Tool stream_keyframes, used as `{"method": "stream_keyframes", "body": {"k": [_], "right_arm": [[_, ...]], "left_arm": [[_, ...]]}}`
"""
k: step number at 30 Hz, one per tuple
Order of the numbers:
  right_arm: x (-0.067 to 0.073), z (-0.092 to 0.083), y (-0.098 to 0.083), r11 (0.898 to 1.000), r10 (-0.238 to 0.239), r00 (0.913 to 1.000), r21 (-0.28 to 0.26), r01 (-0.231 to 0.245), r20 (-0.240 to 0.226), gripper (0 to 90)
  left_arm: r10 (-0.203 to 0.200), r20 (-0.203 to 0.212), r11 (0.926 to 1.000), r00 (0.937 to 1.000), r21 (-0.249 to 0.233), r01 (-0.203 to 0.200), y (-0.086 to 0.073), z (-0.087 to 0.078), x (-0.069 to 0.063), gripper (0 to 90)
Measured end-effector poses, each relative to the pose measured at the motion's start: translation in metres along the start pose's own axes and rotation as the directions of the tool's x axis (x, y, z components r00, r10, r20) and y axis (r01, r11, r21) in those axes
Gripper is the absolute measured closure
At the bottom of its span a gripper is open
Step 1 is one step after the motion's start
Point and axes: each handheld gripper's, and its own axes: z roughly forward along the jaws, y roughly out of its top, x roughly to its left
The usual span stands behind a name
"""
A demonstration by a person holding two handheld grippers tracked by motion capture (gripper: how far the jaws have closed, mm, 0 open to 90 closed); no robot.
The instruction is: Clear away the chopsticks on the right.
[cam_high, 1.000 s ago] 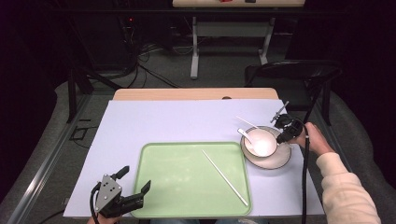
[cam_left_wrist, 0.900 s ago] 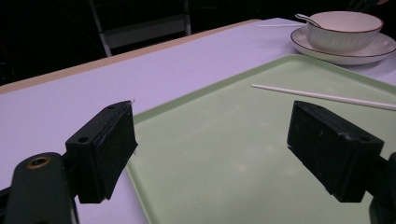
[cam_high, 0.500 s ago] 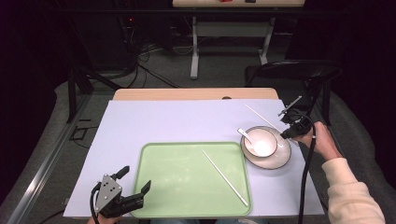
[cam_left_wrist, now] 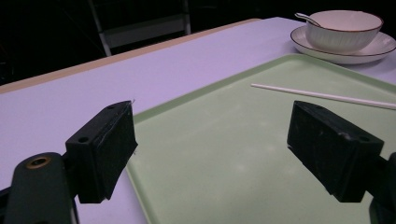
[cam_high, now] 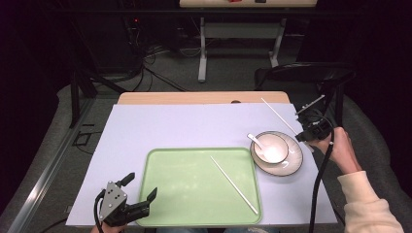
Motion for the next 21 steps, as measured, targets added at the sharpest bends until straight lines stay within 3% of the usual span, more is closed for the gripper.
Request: {"method": "stream_keyframes", "body": {"k": [7, 21], "right_arm": [[0.011, -0.02, -0.007, 0.997, 0.058, 0.9982, -0.044, -0.059, -0.012, 83.6], [0.048, -0.034, -0.019, 0.995, 0.043, 0.9977, -0.087, -0.047, -0.052, 83.6]], "left_arm": [[0.001, 0.001, 1.0, 1.0, 0.002, -0.001, 0.0, 0.0, 0.0, 15.4], [0.001, 0.002, 1.0, 1.0, 0.001, -0.001, 0.0, 0.0, 0.0, 15.4]]}}
